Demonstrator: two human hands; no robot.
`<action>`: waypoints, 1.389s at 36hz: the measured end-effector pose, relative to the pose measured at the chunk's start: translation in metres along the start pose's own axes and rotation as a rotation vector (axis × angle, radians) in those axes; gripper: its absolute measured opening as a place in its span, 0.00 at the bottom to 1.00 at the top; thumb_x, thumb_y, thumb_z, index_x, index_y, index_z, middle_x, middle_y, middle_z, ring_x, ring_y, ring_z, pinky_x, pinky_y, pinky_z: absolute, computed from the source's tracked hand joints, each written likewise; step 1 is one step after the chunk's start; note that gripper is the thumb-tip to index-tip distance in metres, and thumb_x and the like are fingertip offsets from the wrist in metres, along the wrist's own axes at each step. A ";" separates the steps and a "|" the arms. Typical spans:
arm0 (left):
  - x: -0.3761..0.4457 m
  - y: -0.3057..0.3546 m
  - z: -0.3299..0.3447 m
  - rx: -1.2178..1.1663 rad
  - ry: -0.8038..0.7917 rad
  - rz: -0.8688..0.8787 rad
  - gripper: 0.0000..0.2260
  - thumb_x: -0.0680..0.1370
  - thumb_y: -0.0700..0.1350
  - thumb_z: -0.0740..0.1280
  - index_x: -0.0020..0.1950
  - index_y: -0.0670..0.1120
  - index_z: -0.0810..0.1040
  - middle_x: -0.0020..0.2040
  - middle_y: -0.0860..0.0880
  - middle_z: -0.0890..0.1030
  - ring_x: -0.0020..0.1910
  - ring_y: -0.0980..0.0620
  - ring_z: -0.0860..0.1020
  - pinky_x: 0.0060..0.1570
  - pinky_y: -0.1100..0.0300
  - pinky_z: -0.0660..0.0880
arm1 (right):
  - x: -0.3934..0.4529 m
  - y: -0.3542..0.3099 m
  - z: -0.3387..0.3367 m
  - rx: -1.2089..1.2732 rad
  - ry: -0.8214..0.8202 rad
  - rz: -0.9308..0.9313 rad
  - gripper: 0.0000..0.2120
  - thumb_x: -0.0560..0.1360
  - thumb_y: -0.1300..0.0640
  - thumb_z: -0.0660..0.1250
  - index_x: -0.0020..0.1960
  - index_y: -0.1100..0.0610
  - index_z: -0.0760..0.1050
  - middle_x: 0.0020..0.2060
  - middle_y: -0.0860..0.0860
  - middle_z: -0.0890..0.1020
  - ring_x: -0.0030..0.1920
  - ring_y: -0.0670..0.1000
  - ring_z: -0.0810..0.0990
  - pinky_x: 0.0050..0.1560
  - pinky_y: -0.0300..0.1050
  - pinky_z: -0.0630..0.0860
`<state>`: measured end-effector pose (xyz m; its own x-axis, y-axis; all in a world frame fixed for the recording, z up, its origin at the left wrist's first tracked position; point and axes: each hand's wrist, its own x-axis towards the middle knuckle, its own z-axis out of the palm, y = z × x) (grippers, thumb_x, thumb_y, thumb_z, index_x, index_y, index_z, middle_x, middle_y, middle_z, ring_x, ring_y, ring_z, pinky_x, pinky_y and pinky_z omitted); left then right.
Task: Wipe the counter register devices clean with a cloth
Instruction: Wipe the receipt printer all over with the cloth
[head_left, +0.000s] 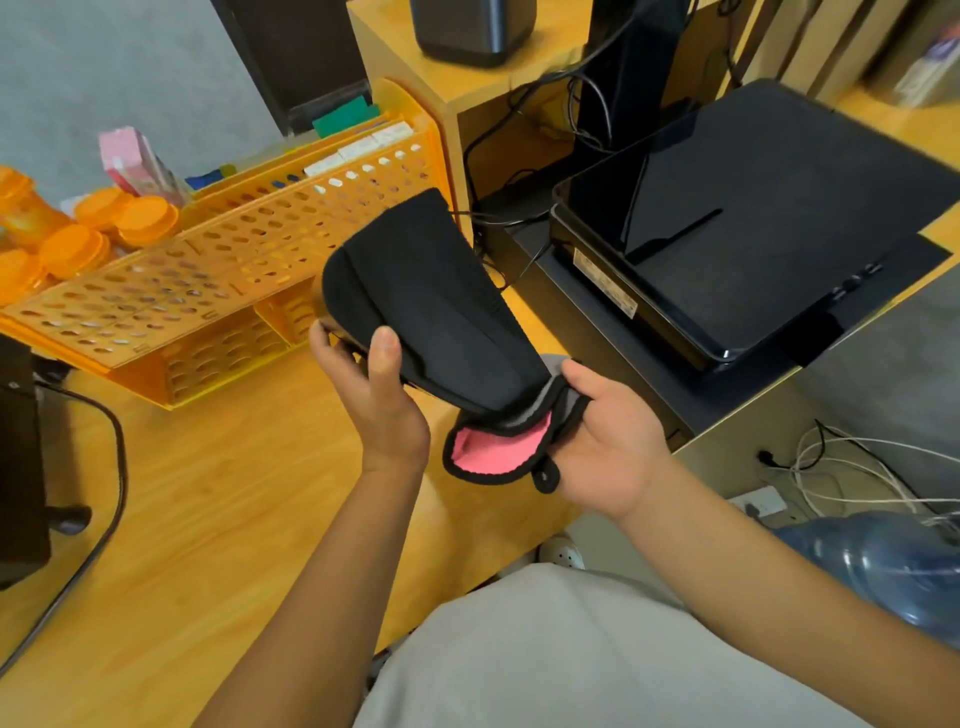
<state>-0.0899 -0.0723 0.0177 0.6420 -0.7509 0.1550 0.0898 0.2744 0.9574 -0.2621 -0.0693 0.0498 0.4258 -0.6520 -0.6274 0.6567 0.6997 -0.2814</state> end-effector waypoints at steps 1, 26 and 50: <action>-0.003 0.001 0.000 0.005 -0.012 0.009 0.25 0.72 0.59 0.68 0.66 0.56 0.67 0.57 0.57 0.74 0.56 0.59 0.74 0.61 0.50 0.72 | 0.003 0.000 0.000 -0.003 0.025 0.017 0.21 0.86 0.51 0.55 0.57 0.62 0.83 0.54 0.60 0.86 0.49 0.60 0.87 0.49 0.56 0.78; -0.007 0.009 -0.032 0.552 -0.212 0.177 0.51 0.64 0.59 0.82 0.79 0.50 0.58 0.73 0.47 0.68 0.73 0.47 0.70 0.70 0.43 0.72 | -0.007 -0.008 0.005 -0.208 -0.196 -0.167 0.16 0.82 0.52 0.61 0.58 0.56 0.86 0.58 0.57 0.86 0.57 0.57 0.86 0.48 0.50 0.84; -0.037 0.033 -0.011 0.784 -0.653 0.345 0.49 0.61 0.62 0.77 0.77 0.46 0.63 0.70 0.55 0.67 0.69 0.51 0.67 0.66 0.41 0.68 | 0.015 -0.059 0.052 -1.265 -0.341 -0.276 0.18 0.86 0.48 0.56 0.73 0.34 0.69 0.68 0.45 0.77 0.64 0.48 0.80 0.64 0.49 0.77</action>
<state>-0.1020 -0.0291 0.0407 -0.0124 -0.9458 0.3245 -0.6802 0.2458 0.6906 -0.2622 -0.1354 0.0951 0.6283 -0.7250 -0.2822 -0.1989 0.2010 -0.9592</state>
